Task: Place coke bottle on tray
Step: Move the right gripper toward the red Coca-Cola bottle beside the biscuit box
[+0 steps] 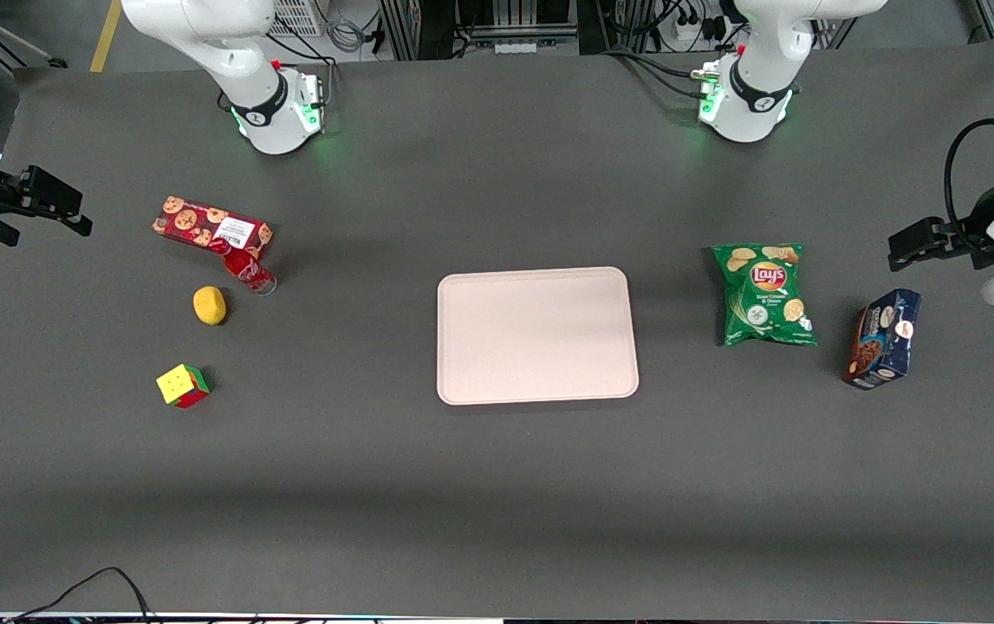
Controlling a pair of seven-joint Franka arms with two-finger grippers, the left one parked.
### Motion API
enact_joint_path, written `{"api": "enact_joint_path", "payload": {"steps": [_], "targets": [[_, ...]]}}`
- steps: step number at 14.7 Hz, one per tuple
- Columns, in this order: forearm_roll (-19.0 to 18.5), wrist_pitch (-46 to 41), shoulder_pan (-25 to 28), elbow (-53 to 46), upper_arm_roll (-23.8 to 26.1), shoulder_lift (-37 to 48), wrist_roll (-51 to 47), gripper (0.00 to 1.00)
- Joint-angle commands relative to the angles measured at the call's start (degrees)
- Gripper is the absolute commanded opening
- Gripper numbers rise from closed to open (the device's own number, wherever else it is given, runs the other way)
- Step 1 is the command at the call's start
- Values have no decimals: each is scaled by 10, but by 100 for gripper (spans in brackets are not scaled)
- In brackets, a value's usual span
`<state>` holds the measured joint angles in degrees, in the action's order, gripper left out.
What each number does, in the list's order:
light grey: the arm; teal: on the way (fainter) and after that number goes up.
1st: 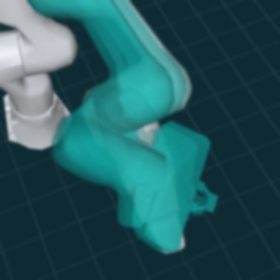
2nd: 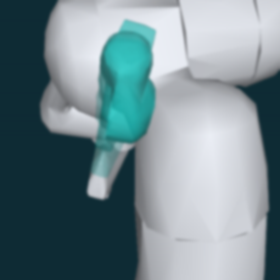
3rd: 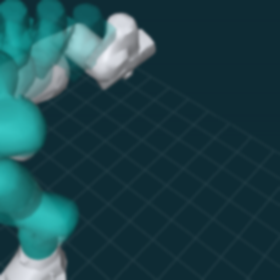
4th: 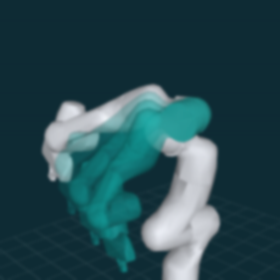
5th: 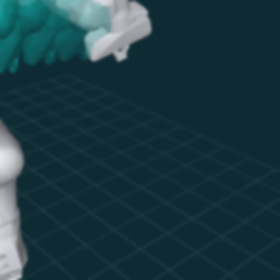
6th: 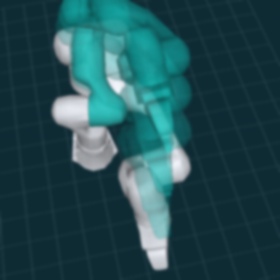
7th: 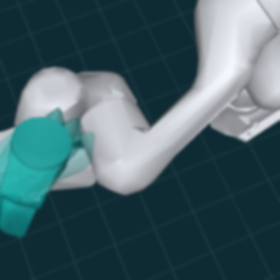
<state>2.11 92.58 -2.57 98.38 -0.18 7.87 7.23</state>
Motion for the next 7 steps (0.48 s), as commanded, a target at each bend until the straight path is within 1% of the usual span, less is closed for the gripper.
{"api": "enact_joint_path", "payload": {"steps": [1, 3, 5, 7], "targets": [[-12, -16, 6, -16, 3, -4, -20, 100], [-12, -17, 9, -16, 4, -5, -28, 100], [-12, -31, 11, 8, 6, 4, -30, 100], [-12, -20, 11, 71, 11, 31, -41, 100]]}}
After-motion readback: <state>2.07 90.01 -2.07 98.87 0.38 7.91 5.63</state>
